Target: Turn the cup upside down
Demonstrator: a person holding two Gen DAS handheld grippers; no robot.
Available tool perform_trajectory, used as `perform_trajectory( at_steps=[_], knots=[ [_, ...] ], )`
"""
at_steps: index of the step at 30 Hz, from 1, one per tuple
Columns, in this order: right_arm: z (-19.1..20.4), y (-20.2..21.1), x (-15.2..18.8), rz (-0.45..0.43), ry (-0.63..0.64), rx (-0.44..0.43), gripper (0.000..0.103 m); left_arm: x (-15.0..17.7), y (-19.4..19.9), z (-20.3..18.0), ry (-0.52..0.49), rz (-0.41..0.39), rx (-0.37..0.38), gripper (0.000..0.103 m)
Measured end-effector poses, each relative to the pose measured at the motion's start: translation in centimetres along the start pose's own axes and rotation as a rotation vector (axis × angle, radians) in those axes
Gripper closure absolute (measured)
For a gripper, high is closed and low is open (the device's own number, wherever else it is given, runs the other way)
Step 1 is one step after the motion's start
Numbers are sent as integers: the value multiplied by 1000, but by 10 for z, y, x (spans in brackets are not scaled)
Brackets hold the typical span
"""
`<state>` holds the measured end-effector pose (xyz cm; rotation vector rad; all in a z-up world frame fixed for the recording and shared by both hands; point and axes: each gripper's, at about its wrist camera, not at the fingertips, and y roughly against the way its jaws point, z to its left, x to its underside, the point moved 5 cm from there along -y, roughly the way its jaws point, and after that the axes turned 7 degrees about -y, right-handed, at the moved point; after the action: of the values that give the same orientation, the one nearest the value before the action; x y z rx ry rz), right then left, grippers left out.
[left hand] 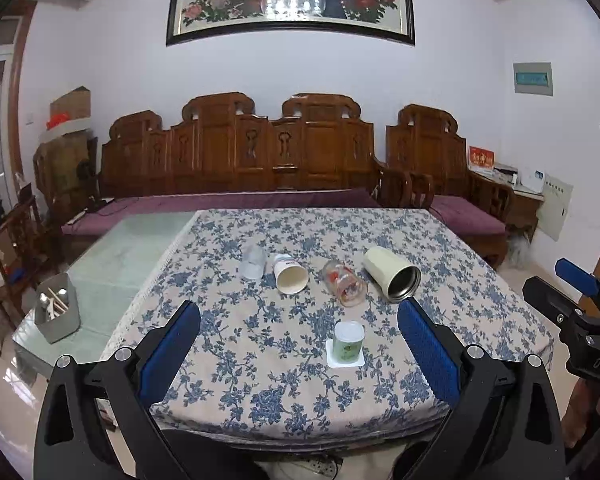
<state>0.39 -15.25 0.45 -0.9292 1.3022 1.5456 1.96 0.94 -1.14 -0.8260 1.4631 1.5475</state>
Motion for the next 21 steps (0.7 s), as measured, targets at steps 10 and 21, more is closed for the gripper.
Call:
perform_trajectory(
  at_steps=[10,21],
  knots=[
    [-1,-4,2,6,-3,9,3,2,1,2,1,-4,-4,8],
    [0,-7,3,11,-6,7,2,3,1,-1,1,-5,-3,8]
  ],
)
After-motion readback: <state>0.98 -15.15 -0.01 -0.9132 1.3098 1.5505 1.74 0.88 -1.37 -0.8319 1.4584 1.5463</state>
